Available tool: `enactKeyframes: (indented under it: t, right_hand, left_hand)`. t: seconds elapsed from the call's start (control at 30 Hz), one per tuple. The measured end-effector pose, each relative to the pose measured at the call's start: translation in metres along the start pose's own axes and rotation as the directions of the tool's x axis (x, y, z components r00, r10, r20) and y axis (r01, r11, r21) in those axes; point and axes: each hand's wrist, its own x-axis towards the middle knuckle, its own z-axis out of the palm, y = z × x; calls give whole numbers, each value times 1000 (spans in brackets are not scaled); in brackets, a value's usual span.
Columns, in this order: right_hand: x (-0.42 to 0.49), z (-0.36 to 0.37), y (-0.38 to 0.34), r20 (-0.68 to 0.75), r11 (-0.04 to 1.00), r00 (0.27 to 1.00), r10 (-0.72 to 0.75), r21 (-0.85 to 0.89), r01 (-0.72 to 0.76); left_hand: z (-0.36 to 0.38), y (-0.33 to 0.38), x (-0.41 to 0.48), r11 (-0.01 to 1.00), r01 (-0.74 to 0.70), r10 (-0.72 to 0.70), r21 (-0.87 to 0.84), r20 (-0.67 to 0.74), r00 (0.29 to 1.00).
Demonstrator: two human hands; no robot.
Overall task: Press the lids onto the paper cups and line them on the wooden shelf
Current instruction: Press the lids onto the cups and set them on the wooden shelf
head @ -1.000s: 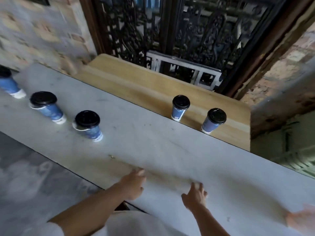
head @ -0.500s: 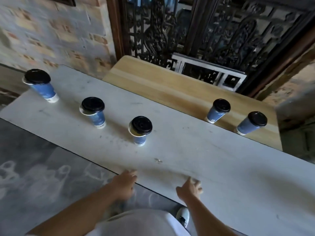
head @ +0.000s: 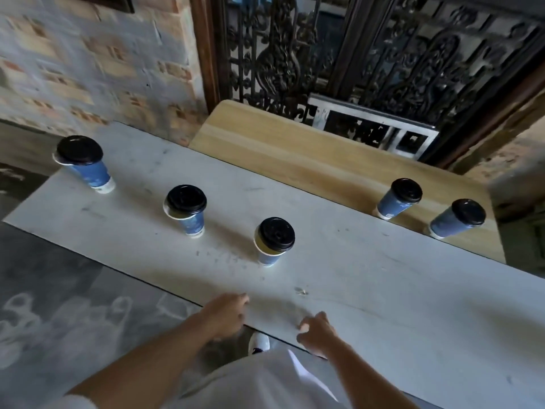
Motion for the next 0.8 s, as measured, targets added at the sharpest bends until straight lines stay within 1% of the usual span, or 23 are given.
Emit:
enactKeyframes:
  t: [0.07,0.1,0.13,0.23,0.3,0.33,0.37,0.4,0.43,0.47,0.5,0.53,0.57,0.6,0.63,0.67,0.7,0.73,0.77,0.8]
  right_hand:
    - [18,-20,-4,-4,999,999,35,38,-34]
    - [28,-25,-7,3,997,999,47,64,-47]
    - [39,-28,-9,12,997,999,50,56,-51]
    - [69,-38,-20,-55,1000,998,18,11,-17]
    - [69,-46,-29,-28,999,999,18,50,-16]
    - [62,-52,-34,5,999,1000,24,44,-24]
    - [54,-57,-36,38,999,999,25,41,-27]
    - [45,-62,-38,68,996,997,35,84,-41]
    - [39,-69,-39,101,980,994,29,194,-48]
    - [42,-77,-40,94,942,995,18,333,-49]
    - [49,-90,-43,34,886,999,-7,464,-9]
    - [55,-102,-46,-64,815,998,-15,578,50]
    - [57,-110,-50,-189,766,982,-11,629,130]
    - [53,-118,-56,-297,756,955,-14,622,205]
    - [44,-126,-63,-366,747,930,-43,606,273]
    - [38,-131,-71,-415,757,902,-118,551,352]
    - [30,-136,-80,-415,765,878,-238,477,433]
    - [23,-141,-93,-367,772,859,-357,401,493]
    - [17,-141,-105,-297,782,845,-445,330,528]
    - [15,-139,-116,-230,791,843,-486,293,536]
  left_hand:
    - [-4,-9,0,999,32,-33,15,65,997]
    - [-5,-14,-1,998,57,-58,14,74,996]
    - [-5,-21,1,995,95,-95,-6,74,993]
    - [-11,-29,16,971,222,-220,-86,42,975]
    - [-23,-21,29,937,282,-290,-206,-12,957]
    - [-29,-14,34,903,300,-316,-307,-3,949]
    - [-33,-5,38,852,289,-314,-437,14,949]
    - [-38,4,43,779,260,-305,-571,18,952]
    - [-43,12,49,708,197,-281,-678,-15,960]
    - [-49,17,57,659,101,-245,-745,-86,966]
    - [-53,19,67,639,-13,-207,-769,-188,960]
    - [-56,17,77,649,-103,-174,-754,-279,944]
    - [-56,14,85,653,-149,-155,-743,-323,934]
    - [-53,11,91,636,-170,-114,-753,-310,944]
    - [-51,10,95,643,-207,-67,-738,-323,944]
    - [-53,12,97,669,-238,-37,-704,-352,935]
    - [-60,18,94,683,-256,-27,-684,-374,927]
    - [-66,26,91,692,-277,-8,-667,-391,920]
    - [-71,32,92,679,-301,11,-669,-401,916]
    - [-74,35,91,689,-308,9,-656,-417,909]
